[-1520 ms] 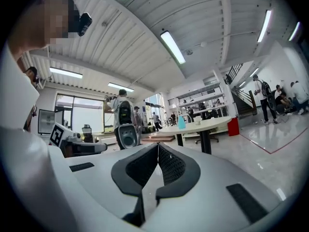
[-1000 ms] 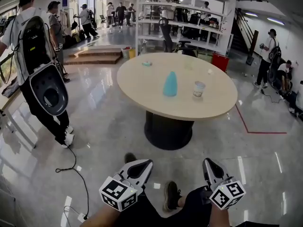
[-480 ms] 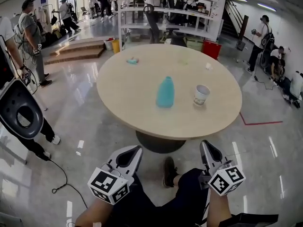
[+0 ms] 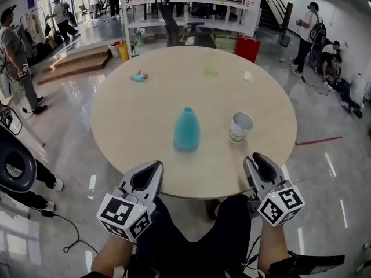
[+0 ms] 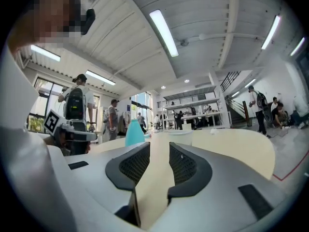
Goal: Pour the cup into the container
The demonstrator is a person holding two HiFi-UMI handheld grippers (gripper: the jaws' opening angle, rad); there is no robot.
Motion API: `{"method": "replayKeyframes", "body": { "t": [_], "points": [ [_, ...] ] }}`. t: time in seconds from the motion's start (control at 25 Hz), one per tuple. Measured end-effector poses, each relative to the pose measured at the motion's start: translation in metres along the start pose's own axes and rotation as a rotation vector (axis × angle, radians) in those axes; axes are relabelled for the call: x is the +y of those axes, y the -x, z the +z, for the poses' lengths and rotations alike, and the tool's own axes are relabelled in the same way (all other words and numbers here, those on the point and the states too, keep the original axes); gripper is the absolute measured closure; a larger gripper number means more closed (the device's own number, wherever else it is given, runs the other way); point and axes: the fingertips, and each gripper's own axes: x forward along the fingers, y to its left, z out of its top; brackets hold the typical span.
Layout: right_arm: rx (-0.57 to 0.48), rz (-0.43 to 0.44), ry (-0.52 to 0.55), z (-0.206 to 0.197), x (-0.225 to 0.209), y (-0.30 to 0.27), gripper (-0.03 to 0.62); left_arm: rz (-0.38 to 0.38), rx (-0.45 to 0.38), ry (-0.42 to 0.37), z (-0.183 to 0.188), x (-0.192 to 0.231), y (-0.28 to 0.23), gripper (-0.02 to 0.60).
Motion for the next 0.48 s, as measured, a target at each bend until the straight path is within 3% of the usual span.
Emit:
{"method": "replayKeyframes", "body": {
  "t": [0.28,0.48],
  "points": [
    [0.121,0.053,0.024,-0.012,-0.009,-0.034,0.317,0.050,-0.022,-0.009,0.007,0.035,-0.013,0.589],
    [0.179,0.019,0.061,-0.008,-0.034,-0.054,0.291,0.083,-0.010,0.006,0.013,0.058,-0.033,0.589]
  ]
}}
